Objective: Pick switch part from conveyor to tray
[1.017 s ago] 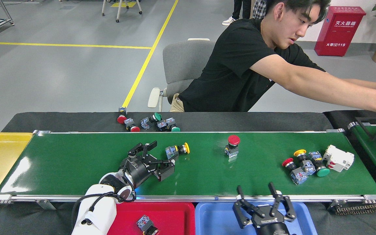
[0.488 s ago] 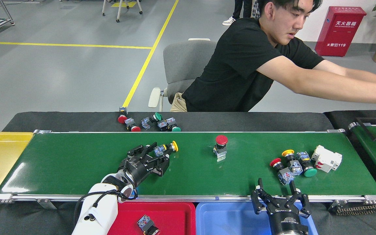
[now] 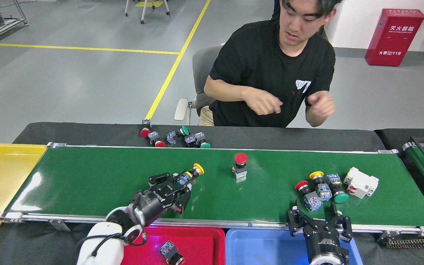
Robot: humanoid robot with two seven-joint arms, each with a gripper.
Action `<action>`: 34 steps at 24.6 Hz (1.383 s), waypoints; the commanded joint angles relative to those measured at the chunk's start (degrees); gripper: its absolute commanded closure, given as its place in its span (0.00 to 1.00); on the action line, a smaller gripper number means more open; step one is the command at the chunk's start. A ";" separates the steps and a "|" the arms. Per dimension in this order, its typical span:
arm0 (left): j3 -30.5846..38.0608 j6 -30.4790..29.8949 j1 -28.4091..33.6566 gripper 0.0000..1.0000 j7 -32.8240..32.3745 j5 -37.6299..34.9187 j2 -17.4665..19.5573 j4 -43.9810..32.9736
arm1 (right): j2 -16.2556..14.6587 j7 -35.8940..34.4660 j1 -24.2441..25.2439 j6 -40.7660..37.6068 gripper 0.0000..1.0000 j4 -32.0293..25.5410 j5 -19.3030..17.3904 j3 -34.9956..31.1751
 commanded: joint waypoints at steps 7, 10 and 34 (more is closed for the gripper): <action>6.83 -2.20 16.27 0.00 -0.05 0.85 0.53 -17.66 | 0.24 1.16 -5.98 0.13 0.01 3.43 -0.05 -0.25; 8.50 -2.20 16.27 0.00 0.13 1.20 0.53 -17.83 | 0.24 1.77 -6.42 -0.04 0.21 5.37 0.30 -0.07; 38.03 14.59 15.83 0.00 0.13 7.35 -3.17 -10.01 | 1.47 0.72 -2.82 -5.75 0.01 -9.14 5.57 34.56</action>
